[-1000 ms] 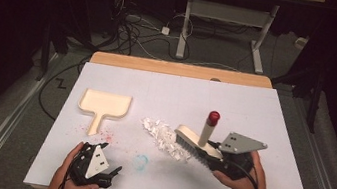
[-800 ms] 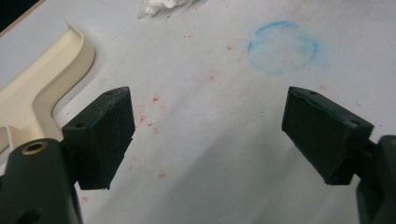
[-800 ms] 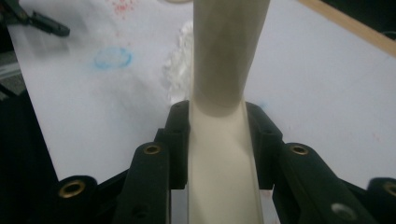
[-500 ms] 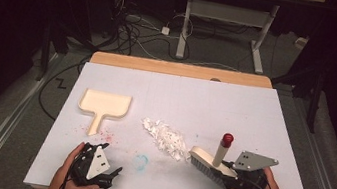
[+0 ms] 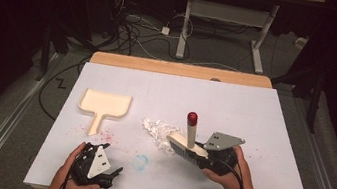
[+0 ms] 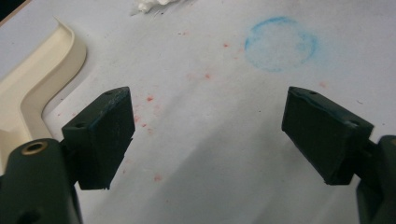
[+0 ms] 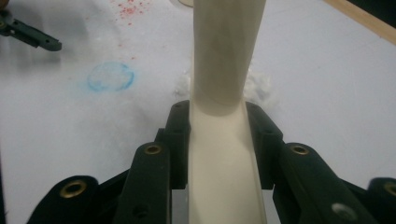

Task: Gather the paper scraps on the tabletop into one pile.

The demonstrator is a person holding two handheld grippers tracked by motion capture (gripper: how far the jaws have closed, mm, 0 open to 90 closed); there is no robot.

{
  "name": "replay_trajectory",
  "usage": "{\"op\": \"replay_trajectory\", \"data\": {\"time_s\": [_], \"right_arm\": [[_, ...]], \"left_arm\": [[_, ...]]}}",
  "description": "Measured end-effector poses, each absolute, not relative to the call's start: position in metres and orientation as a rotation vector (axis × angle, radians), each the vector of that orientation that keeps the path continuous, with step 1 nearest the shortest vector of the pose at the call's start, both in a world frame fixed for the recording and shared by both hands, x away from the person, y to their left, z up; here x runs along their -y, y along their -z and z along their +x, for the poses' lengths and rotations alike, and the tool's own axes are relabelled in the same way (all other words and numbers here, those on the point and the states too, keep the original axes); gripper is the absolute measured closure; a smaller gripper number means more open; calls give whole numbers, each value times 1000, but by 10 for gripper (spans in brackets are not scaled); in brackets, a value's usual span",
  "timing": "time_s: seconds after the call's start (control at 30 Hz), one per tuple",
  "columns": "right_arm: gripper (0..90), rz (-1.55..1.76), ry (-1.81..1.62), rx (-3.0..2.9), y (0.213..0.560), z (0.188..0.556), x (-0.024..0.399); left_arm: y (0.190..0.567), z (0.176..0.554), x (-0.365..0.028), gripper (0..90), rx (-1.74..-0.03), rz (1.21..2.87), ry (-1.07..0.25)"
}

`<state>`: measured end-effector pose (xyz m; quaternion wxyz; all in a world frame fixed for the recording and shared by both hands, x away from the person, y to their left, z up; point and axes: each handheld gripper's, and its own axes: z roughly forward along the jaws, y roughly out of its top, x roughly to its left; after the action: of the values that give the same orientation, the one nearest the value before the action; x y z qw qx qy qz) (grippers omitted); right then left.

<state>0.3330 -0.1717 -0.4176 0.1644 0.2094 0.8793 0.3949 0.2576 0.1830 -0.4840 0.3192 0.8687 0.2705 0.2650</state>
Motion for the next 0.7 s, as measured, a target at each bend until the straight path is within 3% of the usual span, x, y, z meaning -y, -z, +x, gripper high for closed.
{"op": "replay_trajectory", "data": {"time_s": [0.23, 0.7], "right_arm": [[684, 606, -1145, -2485, 419, 341, 160], [684, 680, -1163, -2360, 388, 310, 193]], "left_arm": [[484, 258, -183, 165, -713, 2287, -698], [482, 256, -183, 165, -713, 2280, -711]]}}
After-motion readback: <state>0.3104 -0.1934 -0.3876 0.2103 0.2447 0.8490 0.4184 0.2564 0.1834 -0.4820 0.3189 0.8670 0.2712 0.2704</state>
